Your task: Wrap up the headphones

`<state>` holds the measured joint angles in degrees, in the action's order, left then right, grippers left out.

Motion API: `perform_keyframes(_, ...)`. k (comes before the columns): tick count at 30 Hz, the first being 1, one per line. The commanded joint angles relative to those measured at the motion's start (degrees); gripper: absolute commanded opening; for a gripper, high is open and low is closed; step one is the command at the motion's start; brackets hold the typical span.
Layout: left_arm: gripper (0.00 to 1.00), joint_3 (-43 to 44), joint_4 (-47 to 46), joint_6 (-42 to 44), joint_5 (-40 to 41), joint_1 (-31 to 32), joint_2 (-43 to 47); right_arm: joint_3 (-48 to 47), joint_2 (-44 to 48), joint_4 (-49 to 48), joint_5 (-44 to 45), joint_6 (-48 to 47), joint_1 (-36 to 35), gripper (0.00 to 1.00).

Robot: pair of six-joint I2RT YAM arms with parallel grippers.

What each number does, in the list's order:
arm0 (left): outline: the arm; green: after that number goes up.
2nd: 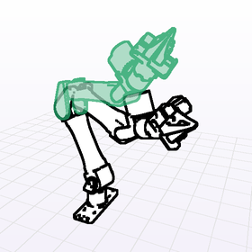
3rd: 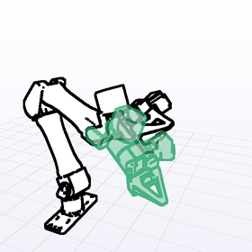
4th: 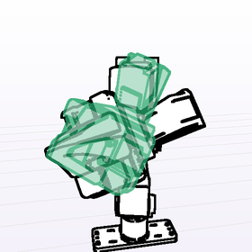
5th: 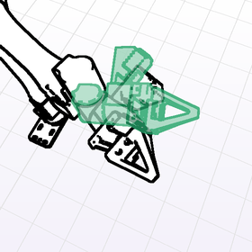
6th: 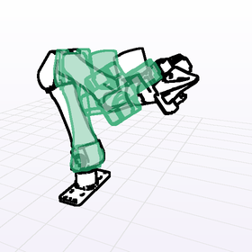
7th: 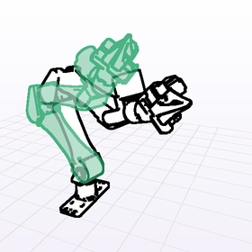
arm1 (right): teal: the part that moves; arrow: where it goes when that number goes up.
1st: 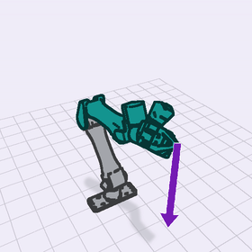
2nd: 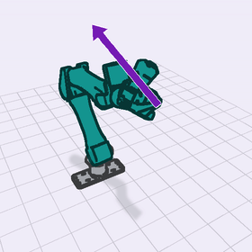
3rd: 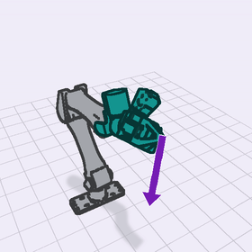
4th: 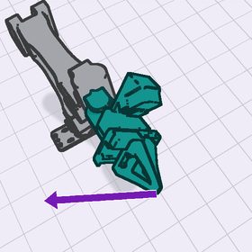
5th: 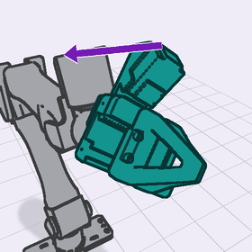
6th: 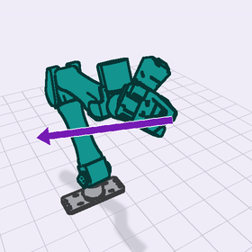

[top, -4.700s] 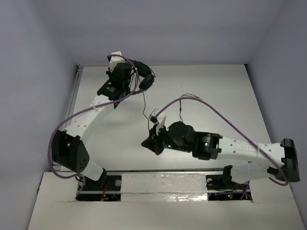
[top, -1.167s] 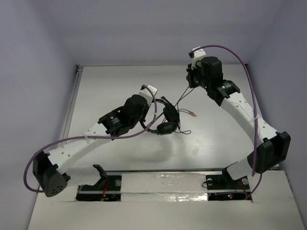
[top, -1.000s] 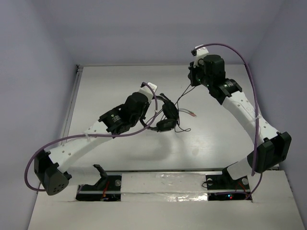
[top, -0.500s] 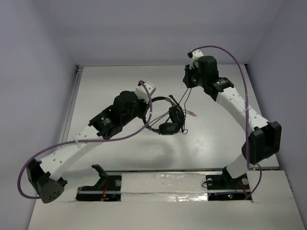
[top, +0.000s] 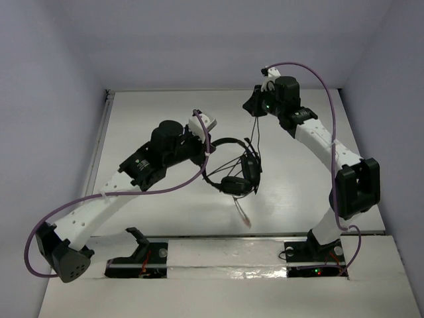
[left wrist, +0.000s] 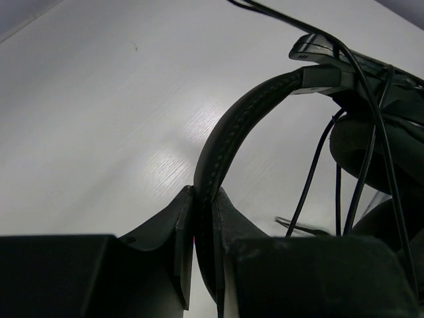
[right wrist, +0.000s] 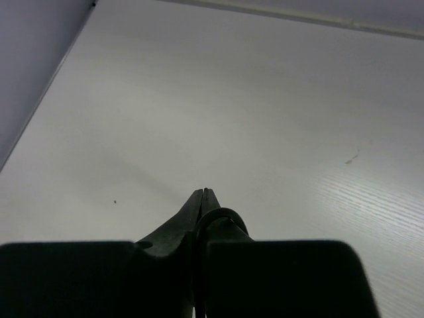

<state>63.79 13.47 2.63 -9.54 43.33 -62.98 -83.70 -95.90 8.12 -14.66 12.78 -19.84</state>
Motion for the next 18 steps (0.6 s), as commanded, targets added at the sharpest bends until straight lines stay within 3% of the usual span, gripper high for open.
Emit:
perform_keyframes(1,0.00,2.49,-6.52,-2.28,-14.60,-1.66,3.30,2.05,0.79,-10.13,0.24,1.02,1.47,0.00)
perform_keyframes(6,0.00,3.01,-6.44,-4.13,-15.77,-3.52,4.70,0.73,-0.69,-9.53,7.53,-0.47,1.99,0.00)
perform_keyframes(9,0.00,3.62,-6.97,-4.83,-14.20,-4.04,6.28,1.70,-1.13,-10.93,8.42,0.05,4.01,0.14)
perform_keyframes(13,0.00,5.72,-5.84,-4.48,-11.39,-4.04,7.69,2.14,-2.28,-12.34,2.54,4.44,7.96,0.36)
perform_keyframes(18,0.00,7.14,-3.81,-3.51,-9.53,-4.04,9.45,-1.63,-4.29,-8.57,1.03,5.33,11.66,0.41)
